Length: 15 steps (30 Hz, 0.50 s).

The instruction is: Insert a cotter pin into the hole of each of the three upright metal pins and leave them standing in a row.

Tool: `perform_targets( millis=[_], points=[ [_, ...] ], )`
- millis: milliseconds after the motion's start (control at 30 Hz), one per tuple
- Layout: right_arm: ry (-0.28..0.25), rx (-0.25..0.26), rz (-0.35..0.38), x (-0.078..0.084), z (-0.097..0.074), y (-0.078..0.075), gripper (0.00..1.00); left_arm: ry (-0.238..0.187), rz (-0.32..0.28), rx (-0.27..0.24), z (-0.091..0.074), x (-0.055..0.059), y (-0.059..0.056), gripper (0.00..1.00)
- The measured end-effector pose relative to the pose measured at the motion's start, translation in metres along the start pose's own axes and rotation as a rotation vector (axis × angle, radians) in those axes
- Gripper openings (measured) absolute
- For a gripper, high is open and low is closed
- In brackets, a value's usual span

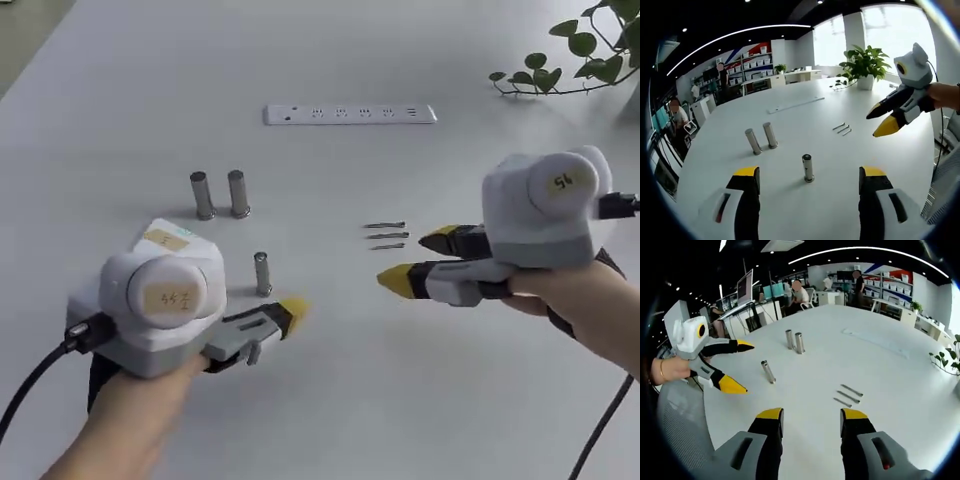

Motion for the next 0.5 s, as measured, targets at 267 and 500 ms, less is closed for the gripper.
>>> perform_targets(
  millis=[267,500],
  points=[
    [0.052,-0.009,-0.072,-0.002,0.024,-0.014,0.37,-0.033,-0.005,0.042,-0.009,-0.007,-0.007,0.85],
    [0.119,0.008,-0.176,0.003,0.039,-0.028,0.31,-0.049,-0.031,0.049,-0.017,-0.007,-0.007,0.79]
  ],
)
Point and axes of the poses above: the centre of the closed fingertips' face, and the gripper's own axes: z roughly forward along the fingers, y roughly to its left, x roughly out of its underside, the point moved 2 cm from there along -z, roughly backward along the fingers, and after that the axes turned 10 degrees about x, right-handed, at the moved point
